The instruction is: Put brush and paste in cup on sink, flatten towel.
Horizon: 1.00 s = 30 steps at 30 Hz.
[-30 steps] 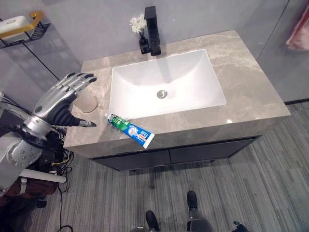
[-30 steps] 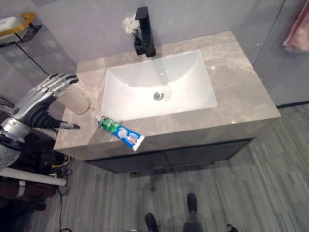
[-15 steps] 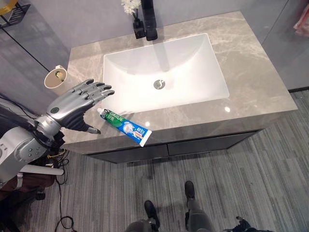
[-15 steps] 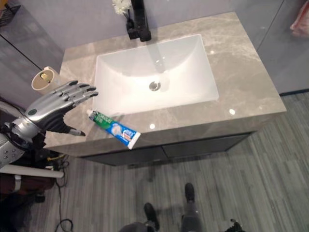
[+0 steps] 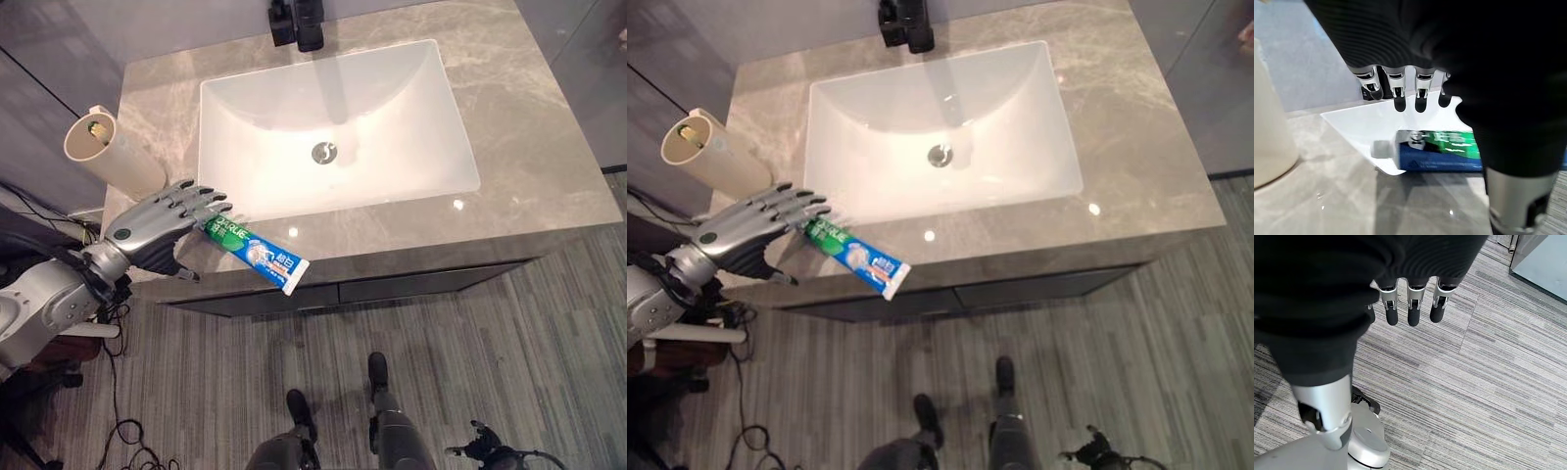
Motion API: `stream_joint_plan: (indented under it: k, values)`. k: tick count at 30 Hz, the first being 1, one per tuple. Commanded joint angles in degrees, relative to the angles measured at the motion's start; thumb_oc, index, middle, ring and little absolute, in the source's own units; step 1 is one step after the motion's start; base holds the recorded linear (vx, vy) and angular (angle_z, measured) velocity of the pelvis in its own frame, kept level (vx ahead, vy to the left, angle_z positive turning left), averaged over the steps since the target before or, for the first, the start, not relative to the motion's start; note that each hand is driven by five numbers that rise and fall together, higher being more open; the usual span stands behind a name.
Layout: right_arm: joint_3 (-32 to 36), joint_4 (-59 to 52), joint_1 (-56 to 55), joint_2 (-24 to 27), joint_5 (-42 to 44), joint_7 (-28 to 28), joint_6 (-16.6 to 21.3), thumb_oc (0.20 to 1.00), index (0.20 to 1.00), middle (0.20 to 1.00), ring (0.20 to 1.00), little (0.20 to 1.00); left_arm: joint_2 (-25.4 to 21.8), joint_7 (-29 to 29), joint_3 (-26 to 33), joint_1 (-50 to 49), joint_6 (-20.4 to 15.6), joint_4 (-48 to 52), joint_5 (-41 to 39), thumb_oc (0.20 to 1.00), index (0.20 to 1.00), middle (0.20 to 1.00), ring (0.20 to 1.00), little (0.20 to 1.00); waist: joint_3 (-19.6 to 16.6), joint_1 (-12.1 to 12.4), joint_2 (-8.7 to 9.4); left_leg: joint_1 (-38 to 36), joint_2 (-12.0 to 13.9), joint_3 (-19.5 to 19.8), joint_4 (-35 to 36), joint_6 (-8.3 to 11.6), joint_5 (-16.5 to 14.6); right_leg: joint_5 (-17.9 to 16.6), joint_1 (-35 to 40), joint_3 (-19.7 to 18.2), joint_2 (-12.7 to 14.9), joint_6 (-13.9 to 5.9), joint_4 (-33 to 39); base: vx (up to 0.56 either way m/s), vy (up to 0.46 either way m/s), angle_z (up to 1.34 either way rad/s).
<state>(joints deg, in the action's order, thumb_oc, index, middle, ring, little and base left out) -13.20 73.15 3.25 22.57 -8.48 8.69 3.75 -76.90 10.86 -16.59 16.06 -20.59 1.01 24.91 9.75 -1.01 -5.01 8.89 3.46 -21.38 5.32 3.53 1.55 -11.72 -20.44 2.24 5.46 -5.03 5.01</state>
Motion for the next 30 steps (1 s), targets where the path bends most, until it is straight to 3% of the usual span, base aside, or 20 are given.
stream_joint_plan:
  k: [1,14,22,30]
  values:
    - [-2.57,0.56,-0.03,-0.5,1.77,1.23,-0.25,1.0,1.0,1.0,1.0,1.0,-2.23,2.47,1.88,1.42,0.84,-1.11,-0.01,1.0,1.0,1.0,1.0,1.0,-1.01,-1.03,0.42,4.07,4.07,7.51,-0.32,3.66,4.82,-2.4,1.3,0.86,5.83,-5.26,-0.01,0.0,0.0,0.0]
    - [-2.87,0.22,-0.04,-0.69,1.66,1.56,-0.48,1.0,1.0,1.0,1.0,1.0,1.47,2.54,5.22,0.86,1.77,-1.38,-3.7,1.0,1.0,1.0,1.0,1.0,-2.0,-1.32,0.27,4.06,4.81,7.46,-0.32,3.98,4.77,-1.69,0.95,0.26,5.15,-4.77,-0.01,0.02,-0.001,0.0]
    - [-2.61,0.51,-0.55,-1.1,2.5,1.69,-0.72,1.0,1.0,1.0,1.0,1.0,5.0,2.3,3.79,3.11,2.61,-2.99,-6.49,1.0,1.0,1.0,1.0,1.0,-1.9,-1.69,0.42,4.51,5.14,7.58,-0.32,4.11,4.86,-1.56,0.49,-0.22,4.58,-4.43,-0.01,0.01,-0.008,0.0]
    - [-2.48,0.45,-0.75,-1.14,2.81,1.79,-0.6,1.0,1.0,1.0,1.0,1.0,5.39,2.0,3.19,3.83,2.77,-3.06,-6.04,1.0,1.0,1.0,1.0,1.0,-1.91,-2.14,0.52,4.33,5.52,6.99,-0.32,4.14,4.67,-1.55,0.1,-1.11,4.13,-4.25,-0.01,0.0,0.0,0.0]
